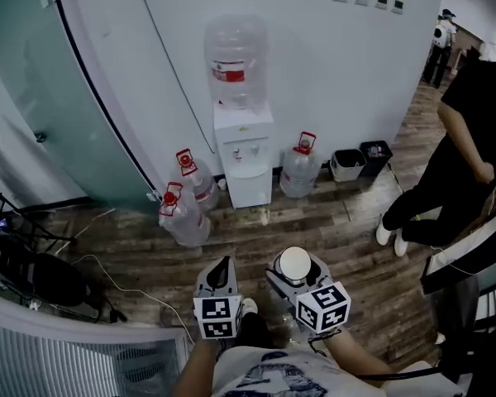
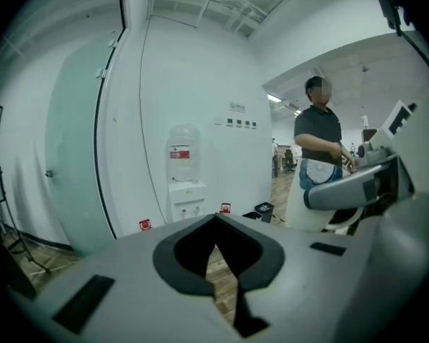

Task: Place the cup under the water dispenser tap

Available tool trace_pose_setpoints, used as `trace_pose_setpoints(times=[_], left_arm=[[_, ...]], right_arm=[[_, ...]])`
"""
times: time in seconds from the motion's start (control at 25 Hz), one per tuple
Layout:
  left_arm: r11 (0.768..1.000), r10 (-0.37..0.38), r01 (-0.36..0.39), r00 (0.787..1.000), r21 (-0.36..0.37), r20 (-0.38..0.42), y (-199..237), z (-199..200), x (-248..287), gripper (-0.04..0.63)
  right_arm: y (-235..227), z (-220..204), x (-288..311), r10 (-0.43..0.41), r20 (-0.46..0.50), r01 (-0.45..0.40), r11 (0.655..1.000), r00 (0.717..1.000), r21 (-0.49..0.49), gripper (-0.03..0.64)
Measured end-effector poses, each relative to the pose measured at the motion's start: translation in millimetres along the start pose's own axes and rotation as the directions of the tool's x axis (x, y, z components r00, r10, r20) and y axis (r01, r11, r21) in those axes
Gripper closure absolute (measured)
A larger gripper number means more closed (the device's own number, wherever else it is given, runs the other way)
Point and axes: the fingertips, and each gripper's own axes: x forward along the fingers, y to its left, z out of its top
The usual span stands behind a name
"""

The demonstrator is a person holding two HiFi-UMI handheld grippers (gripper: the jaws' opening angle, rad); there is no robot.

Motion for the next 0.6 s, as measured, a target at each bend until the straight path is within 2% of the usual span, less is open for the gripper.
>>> trace_pose_setpoints(times=[0.4, 0.6], left_arm=[[1.000, -0.024, 0.025, 1.000, 0.009, -0.018, 93.0, 33.1, 101.2, 0.545], [0.998, -0.050, 0.050, 0.999, 0.030, -0.011, 127.6, 45.6, 141.9, 0.546]], right_arm=[[-23.3, 47.9, 134.0, -0.020, -0.009, 0.020, 1.000, 1.000, 0.005, 0.239], [-33.4, 62.8, 180.5, -0.051, -0.002, 0.051, 0.999, 0.999, 0.012, 0.239]])
